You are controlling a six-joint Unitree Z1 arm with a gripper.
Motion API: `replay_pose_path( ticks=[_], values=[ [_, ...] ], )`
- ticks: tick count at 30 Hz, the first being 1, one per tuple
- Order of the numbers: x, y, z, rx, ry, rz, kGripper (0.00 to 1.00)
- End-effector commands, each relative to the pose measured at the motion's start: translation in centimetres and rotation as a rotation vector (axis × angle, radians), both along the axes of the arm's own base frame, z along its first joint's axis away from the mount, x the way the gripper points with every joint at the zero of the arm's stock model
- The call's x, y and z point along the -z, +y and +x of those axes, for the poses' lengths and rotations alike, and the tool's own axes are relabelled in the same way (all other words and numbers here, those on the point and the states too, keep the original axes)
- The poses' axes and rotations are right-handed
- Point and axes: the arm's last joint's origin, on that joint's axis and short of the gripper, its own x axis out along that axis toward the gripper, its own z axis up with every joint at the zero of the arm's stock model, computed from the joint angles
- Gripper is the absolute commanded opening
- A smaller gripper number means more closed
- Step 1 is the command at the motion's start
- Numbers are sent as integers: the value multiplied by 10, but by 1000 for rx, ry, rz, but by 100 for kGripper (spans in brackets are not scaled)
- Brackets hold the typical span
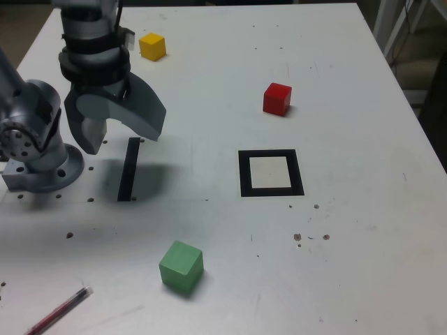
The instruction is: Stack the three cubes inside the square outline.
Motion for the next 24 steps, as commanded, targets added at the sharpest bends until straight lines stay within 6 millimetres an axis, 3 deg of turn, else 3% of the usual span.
replay_pose_path(
  ticks=[1, 24],
  values=[
    [-1, 0, 1, 1, -3, -1, 99],
    [-5, -2, 7, 53, -43, -28, 99]
  ],
)
